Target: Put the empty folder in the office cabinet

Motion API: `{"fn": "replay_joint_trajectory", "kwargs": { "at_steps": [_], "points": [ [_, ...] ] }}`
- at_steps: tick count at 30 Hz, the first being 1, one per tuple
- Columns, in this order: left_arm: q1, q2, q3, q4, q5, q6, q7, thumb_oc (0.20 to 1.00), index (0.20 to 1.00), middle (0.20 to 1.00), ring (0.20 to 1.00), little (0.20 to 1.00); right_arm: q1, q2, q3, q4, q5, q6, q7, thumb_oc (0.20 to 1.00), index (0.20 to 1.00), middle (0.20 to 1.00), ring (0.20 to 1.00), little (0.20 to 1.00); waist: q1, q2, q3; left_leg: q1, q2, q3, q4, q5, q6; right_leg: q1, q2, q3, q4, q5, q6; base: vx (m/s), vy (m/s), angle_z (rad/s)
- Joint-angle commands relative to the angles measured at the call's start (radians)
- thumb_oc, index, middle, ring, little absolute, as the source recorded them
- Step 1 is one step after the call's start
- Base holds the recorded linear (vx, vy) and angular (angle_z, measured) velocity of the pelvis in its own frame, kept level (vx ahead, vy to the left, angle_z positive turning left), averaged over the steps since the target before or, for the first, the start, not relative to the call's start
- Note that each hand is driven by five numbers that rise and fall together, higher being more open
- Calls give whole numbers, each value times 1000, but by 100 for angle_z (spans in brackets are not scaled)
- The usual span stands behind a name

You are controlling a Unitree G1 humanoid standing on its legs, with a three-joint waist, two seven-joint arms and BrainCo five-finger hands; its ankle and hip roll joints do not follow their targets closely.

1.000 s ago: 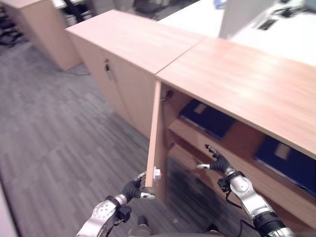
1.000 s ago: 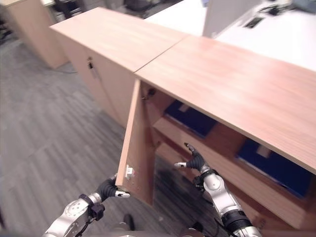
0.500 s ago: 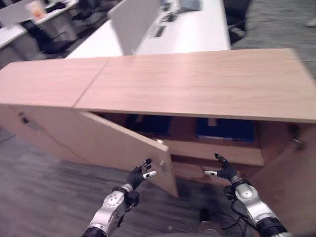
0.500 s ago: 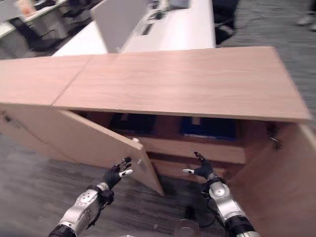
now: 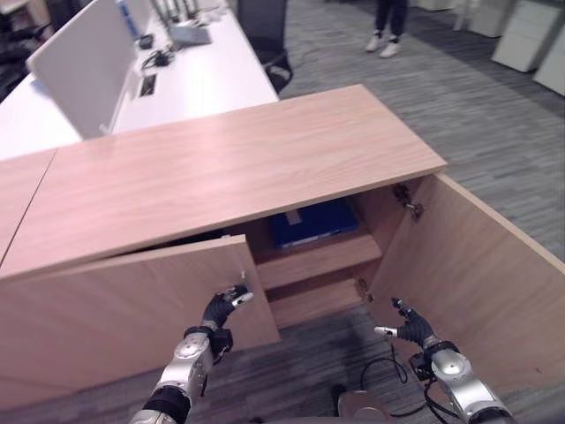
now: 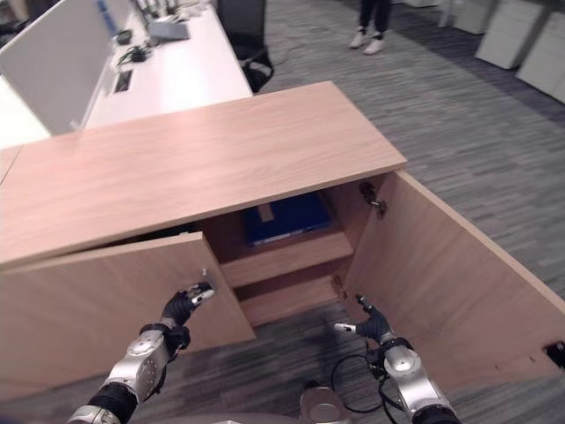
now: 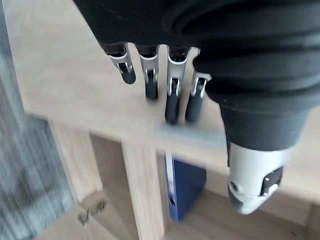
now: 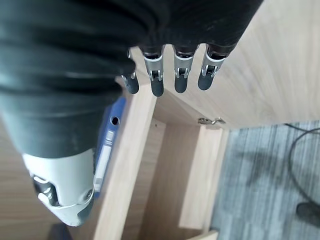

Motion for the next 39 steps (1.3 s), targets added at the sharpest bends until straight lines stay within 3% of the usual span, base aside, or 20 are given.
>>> {"fn": "replay_joint_trajectory", "kwargs": {
  "at_steps": [1,7,11,12,14,15,16,20,22,23,28,29,31,33,34,36,37,38,39],
  "points": [
    [-158,58,67,12,-4,-105,24,1000,1000,1000,1000,1000,3,15,27,-82,8,-37,26,1000,1000,1000,1000,1000,-9,-49,-21,-20,23,18,1,19,-31,122,-96,-5,-85,-31,108,-9,179,-33],
    [-208,110,116,55,3,-113,33,1000,1000,1000,1000,1000,33,34,27,-68,-5,-37,43,1000,1000,1000,1000,1000,-23,-72,-25,0,-10,54,-6,-14,-6,93,-134,-12,-72,-8,148,-25,108,-21],
    [-142,64,103,18,24,-114,27,1000,1000,1000,1000,1000,24,68,16,36,-10,-24,32,1000,1000,1000,1000,1000,-8,-85,-11,-2,-26,81,-7,-31,8,60,-158,-52,-67,33,160,-118,34,-19],
    [-102,15,76,-25,20,-112,29,1000,1000,1000,1000,1000,4,90,3,118,-2,-14,12,1000,1000,1000,1000,1000,19,-80,14,-12,-21,97,-5,-25,12,21,-179,-147,-9,67,160,-233,-27,-44],
    [-57,-26,32,-95,24,-95,17,1000,1000,1000,1000,1000,-4,113,-4,167,-2,-6,-6,1000,1000,1000,1000,1000,48,-66,31,-30,-15,115,9,-24,22,21,-234,-334,49,48,144,-188,-25,-51],
    [-57,-26,32,-95,24,-95,17,1000,1000,1000,1000,1000,-4,113,-4,167,-2,-6,-6,1000,1000,1000,1000,1000,47,-66,31,-30,-15,114,9,-24,22,21,-235,-336,49,48,144,-161,-67,-44],
    [-17,-40,4,-160,31,-85,-4,1000,1000,1000,1000,1000,-3,130,-12,211,-3,1,-12,1000,1000,1000,1000,1000,68,-60,34,-44,-4,153,34,-28,30,35,-278,-450,97,33,118,-115,-58,-18],
    [53,-28,-68,-256,55,-55,-65,1000,1000,1000,1000,1000,-28,154,-47,323,47,10,-21,1000,1000,1000,1000,1000,101,-71,13,-75,2,204,69,-26,26,102,-309,-527,72,52,123,-147,-157,-19],
    [65,-16,-91,-281,74,-48,-84,1000,1000,1000,1000,1000,-33,157,-55,336,64,12,-21,1000,1000,1000,1000,1000,104,-71,4,-85,2,208,69,-17,24,110,-304,-525,46,56,124,-26,-169,-29],
    [120,19,-100,-338,92,-50,-124,1000,1000,1000,1000,1000,-48,148,-93,344,123,5,-23,1000,1000,1000,1000,1000,94,-55,-16,-84,20,220,58,1,6,128,-266,-482,-30,31,123,-1,-240,-26],
    [180,23,-85,-333,103,-47,-146,1000,1000,1000,1000,1000,-45,129,-112,331,155,-5,-20,1000,1000,1000,1000,1000,75,-38,-19,-68,54,235,49,26,-22,152,-210,-442,-112,25,108,-9,-233,-44],
    [204,6,-61,-301,108,-44,-140,1000,1000,1000,1000,1000,-46,104,-127,313,174,-12,-24,1000,1000,1000,1000,1000,57,-20,-10,-66,95,256,79,42,-49,161,-170,-414,-142,10,89,-31,-336,-57],
    [223,-3,-49,-277,113,-41,-134,1000,1000,1000,1000,1000,-54,82,-134,303,190,-14,-28,1000,1000,1000,1000,1000,41,-8,1,-61,132,265,119,63,-69,170,-139,-392,-152,-8,70,-27,-281,-95],
    [221,-8,-48,-269,112,-41,-128,1000,1000,1000,1000,1000,-64,74,-132,300,196,-16,-33,1000,1000,1000,1000,1000,47,3,13,-63,148,241,142,97,-84,175,-118,-380,-152,-16,62,-23,-128,-118],
    [218,-15,-46,-243,118,-44,-116,1000,1000,1000,1000,1000,-78,60,-134,306,212,-18,-42,1000,1000,1000,1000,1000,55,2,25,-67,145,171,168,102,-91,180,-101,-361,-152,-29,50,-11,-118,-76],
    [218,-19,-48,-224,119,-45,-106,1000,1000,1000,1000,1000,-102,47,-140,334,229,-16,-56,1000,1000,1000,1000,1000,72,-5,28,-87,112,65,185,92,-80,172,-96,-339,-146,-29,43,-3,-104,-34],
    [217,-19,-49,-223,119,-45,-106,1000,1000,1000,1000,1000,-103,47,-141,336,230,-16,-56,1000,1000,1000,1000,1000,71,-6,29,-89,111,63,188,90,-79,172,-98,-340,-144,-31,44,24,-75,-43],
    [220,-21,-52,-207,121,-44,-104,1000,1000,1000,1000,1000,-116,38,-153,362,245,-16,-60,1000,1000,1000,1000,1000,84,-10,29,-101,81,-2,186,64,-70,171,-97,-331,-138,-37,42,62,-83,-53],
    [222,-20,-58,-198,124,-42,-110,1000,1000,1000,1000,1000,-118,24,-186,375,271,-21,-63,1000,1000,1000,1000,1000,80,-15,23,-102,76,-6,161,44,-64,175,-97,-333,-132,-43,40,77,-84,-42]
  ]
}}
